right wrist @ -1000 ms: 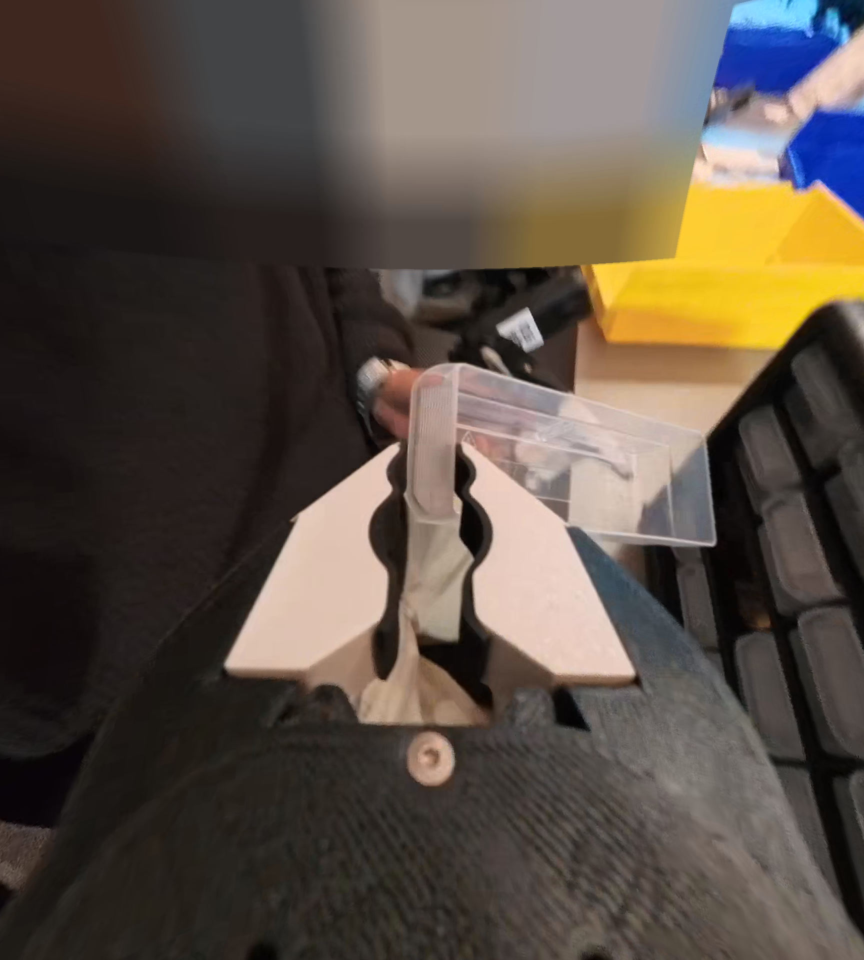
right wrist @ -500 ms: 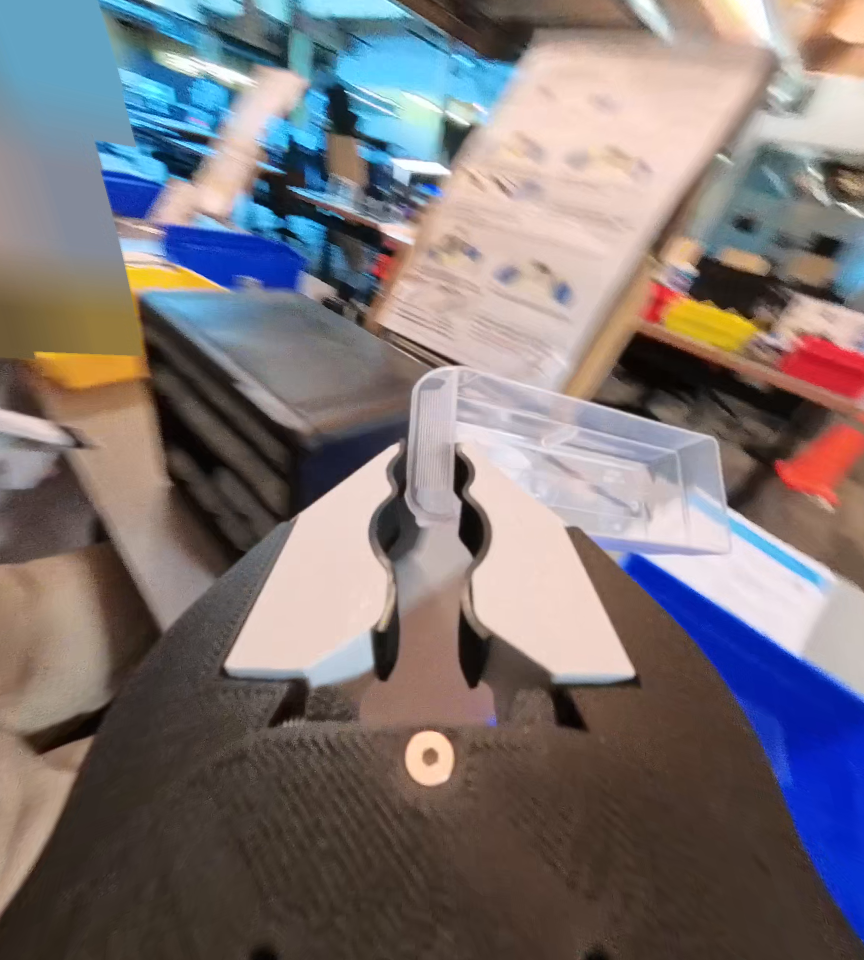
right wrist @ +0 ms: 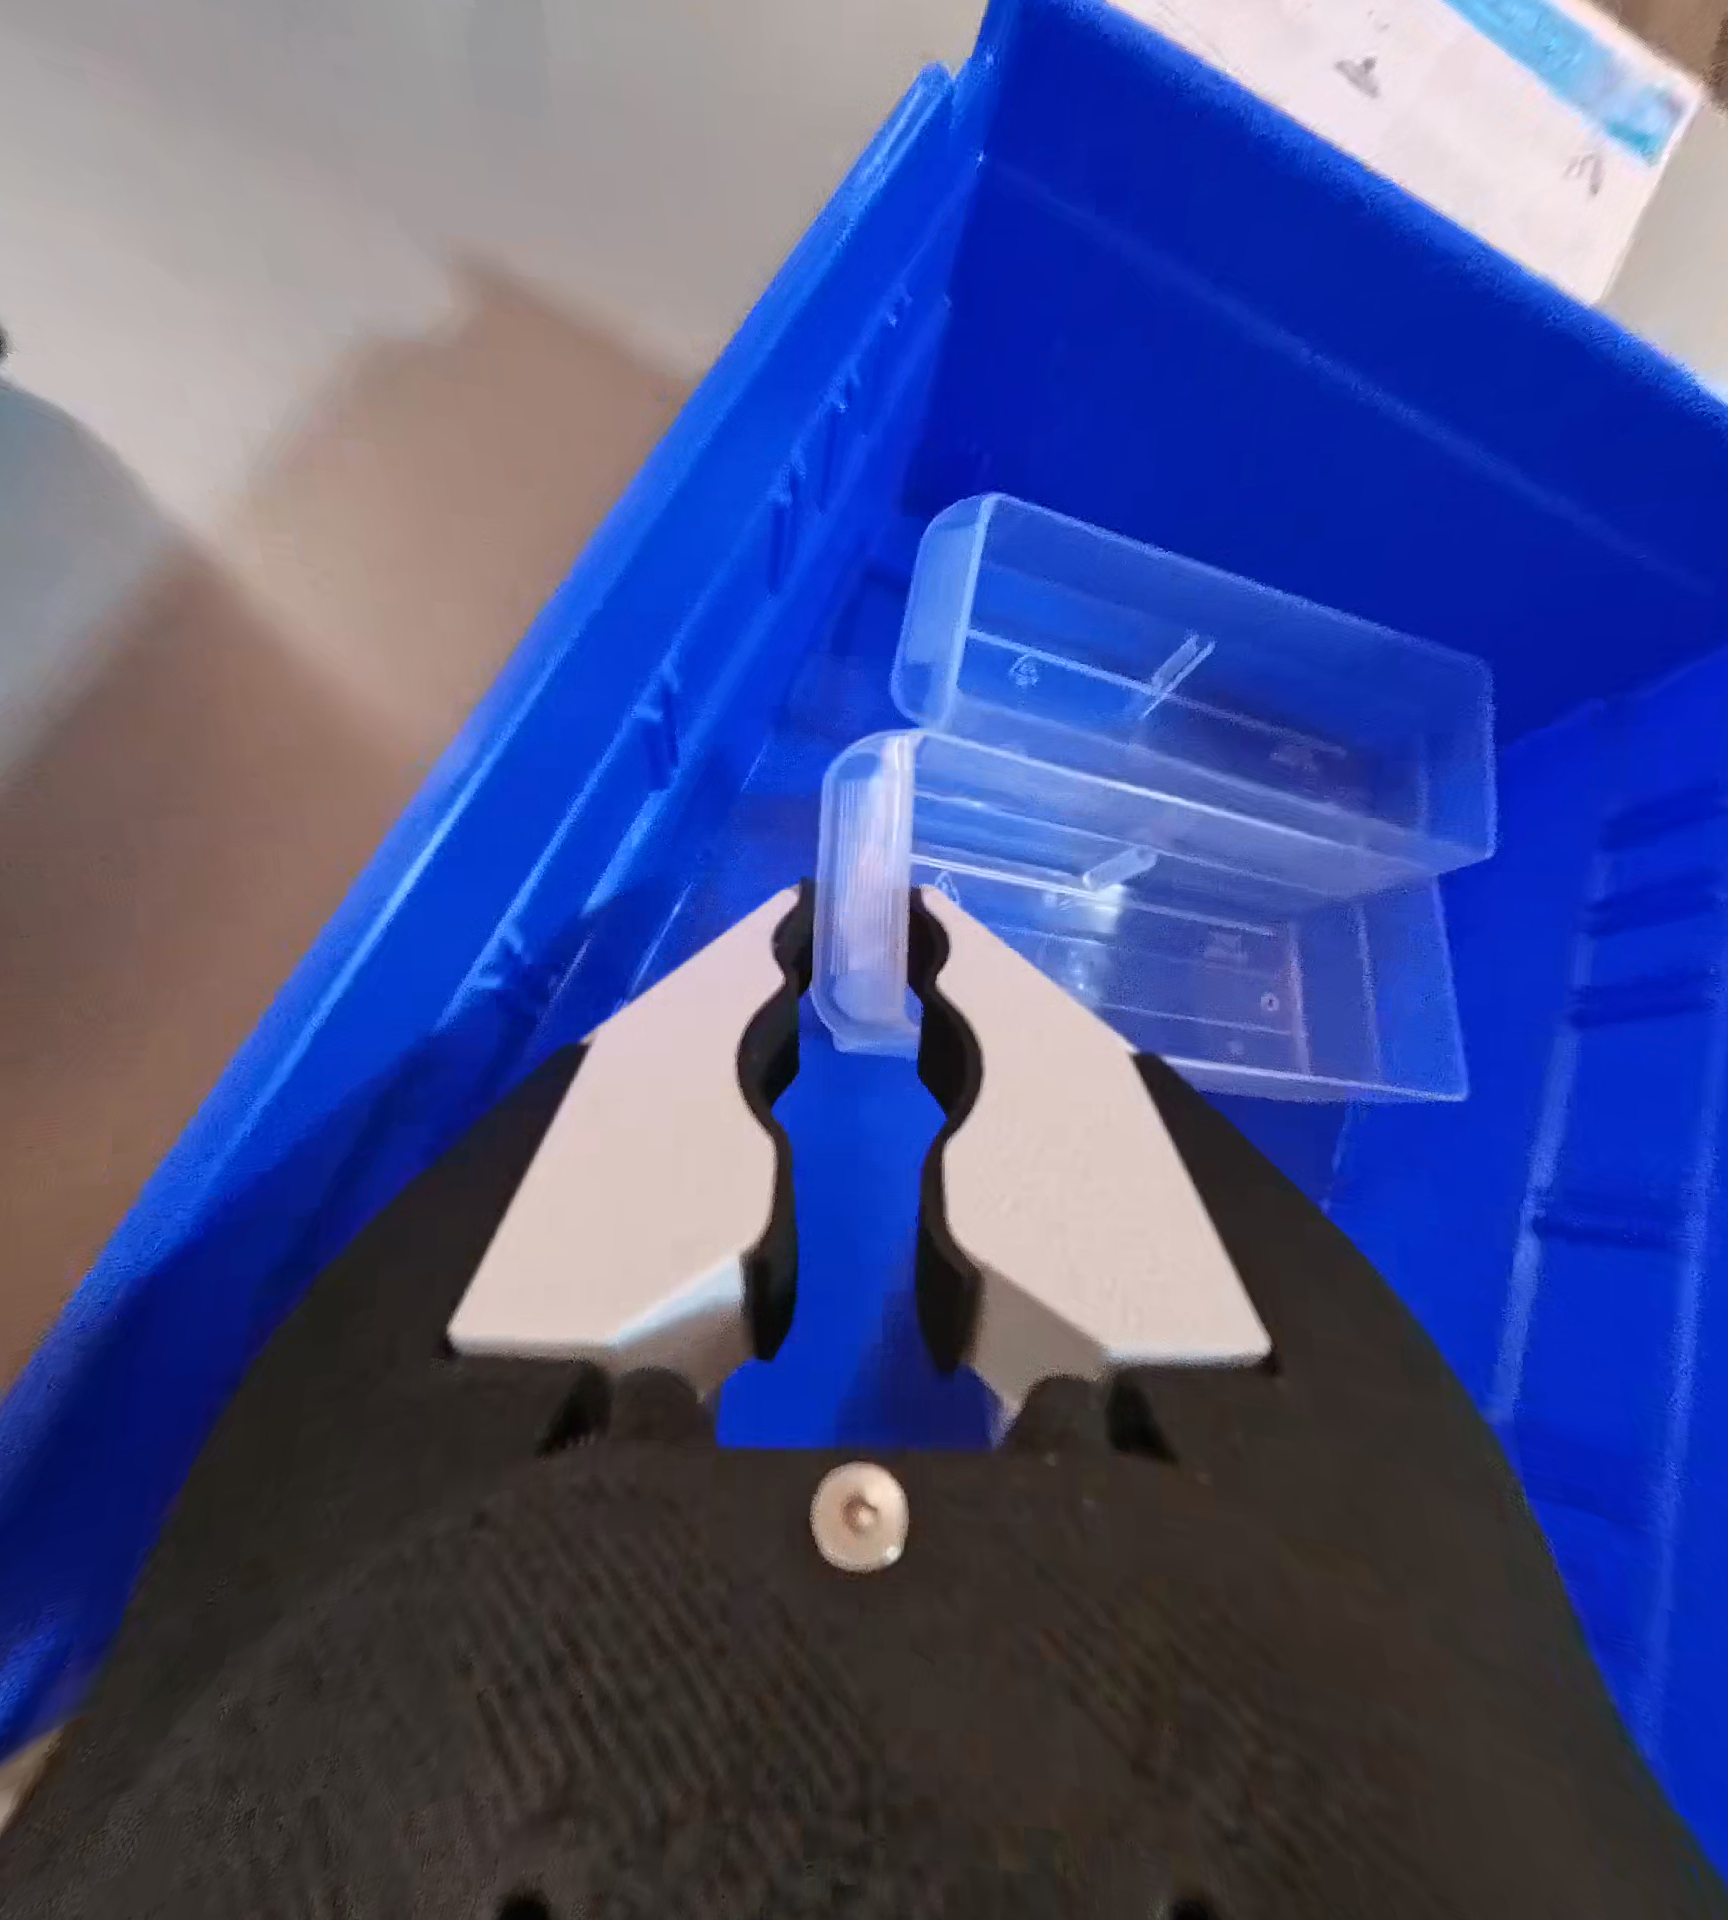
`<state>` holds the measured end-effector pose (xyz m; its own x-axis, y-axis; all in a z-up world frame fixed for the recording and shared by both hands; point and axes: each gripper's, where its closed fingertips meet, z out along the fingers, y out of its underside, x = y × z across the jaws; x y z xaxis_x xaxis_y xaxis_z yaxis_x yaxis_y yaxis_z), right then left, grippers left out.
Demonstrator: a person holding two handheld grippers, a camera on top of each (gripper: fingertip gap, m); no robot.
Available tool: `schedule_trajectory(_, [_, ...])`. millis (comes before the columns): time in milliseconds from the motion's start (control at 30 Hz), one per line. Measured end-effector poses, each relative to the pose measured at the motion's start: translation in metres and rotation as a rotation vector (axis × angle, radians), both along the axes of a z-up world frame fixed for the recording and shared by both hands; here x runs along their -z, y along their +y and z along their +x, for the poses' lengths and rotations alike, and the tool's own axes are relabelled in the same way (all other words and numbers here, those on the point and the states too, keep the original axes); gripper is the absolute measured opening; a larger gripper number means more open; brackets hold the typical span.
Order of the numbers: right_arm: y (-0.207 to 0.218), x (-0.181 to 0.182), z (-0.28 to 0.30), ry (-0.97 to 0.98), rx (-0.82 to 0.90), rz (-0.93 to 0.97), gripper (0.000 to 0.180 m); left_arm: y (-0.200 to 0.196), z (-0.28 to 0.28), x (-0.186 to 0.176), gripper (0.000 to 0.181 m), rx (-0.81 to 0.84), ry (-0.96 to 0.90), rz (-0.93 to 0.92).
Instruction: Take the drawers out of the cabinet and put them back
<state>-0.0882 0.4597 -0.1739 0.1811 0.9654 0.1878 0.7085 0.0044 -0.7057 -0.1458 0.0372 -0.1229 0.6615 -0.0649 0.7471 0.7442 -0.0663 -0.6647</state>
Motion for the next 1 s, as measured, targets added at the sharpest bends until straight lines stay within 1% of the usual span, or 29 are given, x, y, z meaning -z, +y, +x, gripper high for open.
schedule_trajectory(33, [0.004,-0.001,-0.004,-0.002,0.004,0.018,0.016,0.002,0.003,0.004,0.008,0.016,-0.015,-0.012])
schedule_trajectory(133, [0.008,0.004,-0.017,-0.019,0.022,-0.015,0.016,0.007,0.007,0.009,0.010,0.035,-0.034,-0.025])
schedule_trajectory(267, [0.015,0.019,-0.025,-0.060,0.041,-0.021,0.016,0.009,0.010,0.011,0.011,0.047,0.005,-0.044])
schedule_trajectory(333, [0.022,0.020,-0.026,-0.054,0.076,0.010,0.018,0.009,0.011,0.011,0.011,0.050,0.010,-0.047])
schedule_trajectory(367, [0.025,0.017,-0.025,-0.039,0.096,0.034,0.023,0.010,0.011,0.012,0.012,0.052,0.005,-0.049])
schedule_trajectory(400, [0.027,0.013,-0.025,-0.019,0.105,0.049,0.027,0.010,0.012,0.012,0.012,0.055,-0.002,-0.049])
schedule_trajectory(467, [0.028,0.000,-0.023,0.015,0.118,0.069,0.046,0.010,0.012,0.014,0.013,0.062,-0.016,-0.050])
schedule_trajectory(500, [0.028,-0.007,-0.022,0.032,0.122,0.075,0.052,0.010,0.013,0.014,0.013,0.067,-0.019,-0.052])
schedule_trajectory(567, [0.025,-0.028,-0.019,0.087,0.128,0.089,0.055,0.011,0.016,0.015,0.014,0.078,-0.014,-0.059])
schedule_trajectory(633, [0.019,-0.060,-0.015,0.175,0.138,0.132,0.052,0.011,0.017,0.015,0.015,0.083,0.001,-0.063])
schedule_trajectory(767, [-0.020,-0.136,-0.008,0.368,0.082,0.192,0.051,0.012,0.018,0.022,0.015,0.084,0.051,-0.108])
schedule_trajectory(833, [-0.052,-0.159,-0.005,0.458,0.039,0.156,0.053,0.014,0.018,0.033,0.014,0.095,0.071,-0.154])
schedule_trajectory(933, [-0.120,-0.174,-0.006,0.603,-0.085,0.051,0.055,0.020,0.018,0.039,0.015,0.087,0.064,-0.161])
schedule_trajectory(1000, [-0.167,-0.172,-0.007,0.680,-0.181,0.014,0.049,0.025,0.018,0.035,0.017,0.076,0.097,-0.144])
